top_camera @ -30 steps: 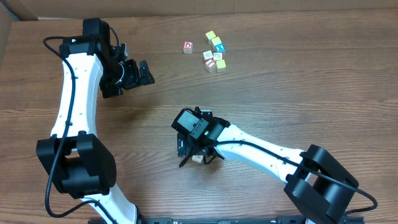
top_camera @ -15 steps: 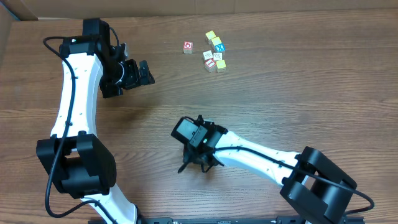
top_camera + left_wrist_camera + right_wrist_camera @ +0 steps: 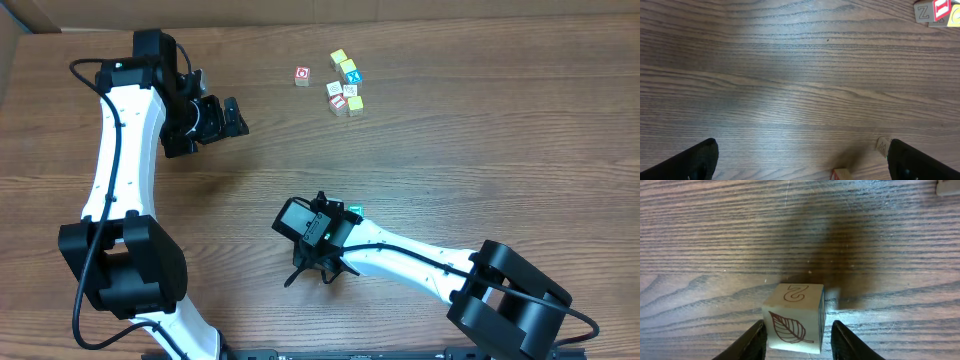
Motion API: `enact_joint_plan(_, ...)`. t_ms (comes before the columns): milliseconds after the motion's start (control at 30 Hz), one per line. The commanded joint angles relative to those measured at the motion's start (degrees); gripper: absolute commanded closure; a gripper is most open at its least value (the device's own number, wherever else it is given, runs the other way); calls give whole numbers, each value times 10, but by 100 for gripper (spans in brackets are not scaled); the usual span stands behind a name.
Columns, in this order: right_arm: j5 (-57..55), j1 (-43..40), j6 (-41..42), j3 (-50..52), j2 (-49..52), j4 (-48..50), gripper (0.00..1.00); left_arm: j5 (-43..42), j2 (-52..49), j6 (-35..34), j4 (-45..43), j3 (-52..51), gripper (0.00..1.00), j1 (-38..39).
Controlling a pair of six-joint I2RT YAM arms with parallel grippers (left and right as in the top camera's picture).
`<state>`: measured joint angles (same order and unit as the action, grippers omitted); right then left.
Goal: Flip 5 blocks
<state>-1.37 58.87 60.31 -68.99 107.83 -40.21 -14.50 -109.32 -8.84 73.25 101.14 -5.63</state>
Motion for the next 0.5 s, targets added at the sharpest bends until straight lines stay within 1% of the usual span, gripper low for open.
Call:
enact_joint_plan(0,-18,3,12,5,-13,11,57,-1,0,-6,-1,15,0,0)
enact_joint_plan(167,-50,10,12,5,-13,16,62,-1,0,-6,0,15,0,0)
enact_joint_plan(333,-51,10,10,5,-13,11,66,-1,0,-6,0,15,0,0)
enact_joint_plan(467,-51,9,8,-5,-13,-6,71,-1,0,-6,-1,15,0,0)
